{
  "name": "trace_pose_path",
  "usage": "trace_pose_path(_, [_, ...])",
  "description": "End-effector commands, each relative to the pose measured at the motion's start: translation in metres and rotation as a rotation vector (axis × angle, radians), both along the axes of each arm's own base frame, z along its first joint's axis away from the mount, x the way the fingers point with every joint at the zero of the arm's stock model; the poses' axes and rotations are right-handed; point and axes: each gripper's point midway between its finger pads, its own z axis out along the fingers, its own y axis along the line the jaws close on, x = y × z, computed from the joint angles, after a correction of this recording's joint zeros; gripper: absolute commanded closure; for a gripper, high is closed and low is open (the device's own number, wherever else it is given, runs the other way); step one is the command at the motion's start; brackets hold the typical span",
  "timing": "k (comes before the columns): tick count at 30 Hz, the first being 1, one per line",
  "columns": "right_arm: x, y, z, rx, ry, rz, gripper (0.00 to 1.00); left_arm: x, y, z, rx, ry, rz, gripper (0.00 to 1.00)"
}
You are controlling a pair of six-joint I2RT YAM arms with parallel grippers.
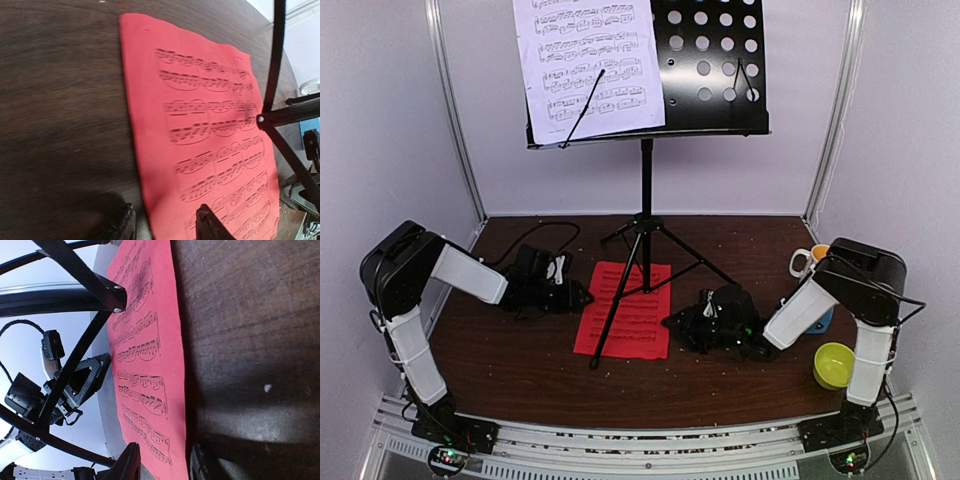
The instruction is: Set up the instrument practice props
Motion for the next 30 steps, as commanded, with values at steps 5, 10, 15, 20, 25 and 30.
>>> trace_pose_path(5, [0.001, 0.003, -0.003, -0.016, -0.009, -0.001, 0.70, -0.018, -0.037, -0.010, -0.063, 0.041, -0.093, 0.62])
trace_pose_path(10, [-0.003, -0.008, -0.001, -0.003, -0.022, -0.016, 0.93, -0.021, -0.045, 0.001, -0.103, 0.008, -0.127, 0.63])
trace_pose_path(15, [-0.012, -0.028, 0.009, -0.010, -0.037, -0.005, 1.00, -0.019, -0.033, 0.027, -0.071, -0.084, -0.113, 0.58])
trace_pose_path(20, [-0.026, -0.061, 0.031, -0.033, -0.083, -0.018, 1.00, -0.014, -0.005, 0.061, 0.001, -0.198, -0.056, 0.45])
trace_pose_path(25, [-0.029, -0.082, 0.066, -0.015, -0.158, -0.058, 1.00, -0.013, 0.019, 0.119, 0.100, -0.383, -0.017, 0.40])
trace_pose_path(30, [-0.032, -0.097, 0.106, 0.094, -0.220, -0.134, 1.00, -0.033, 0.023, 0.180, 0.102, -0.587, -0.038, 0.38])
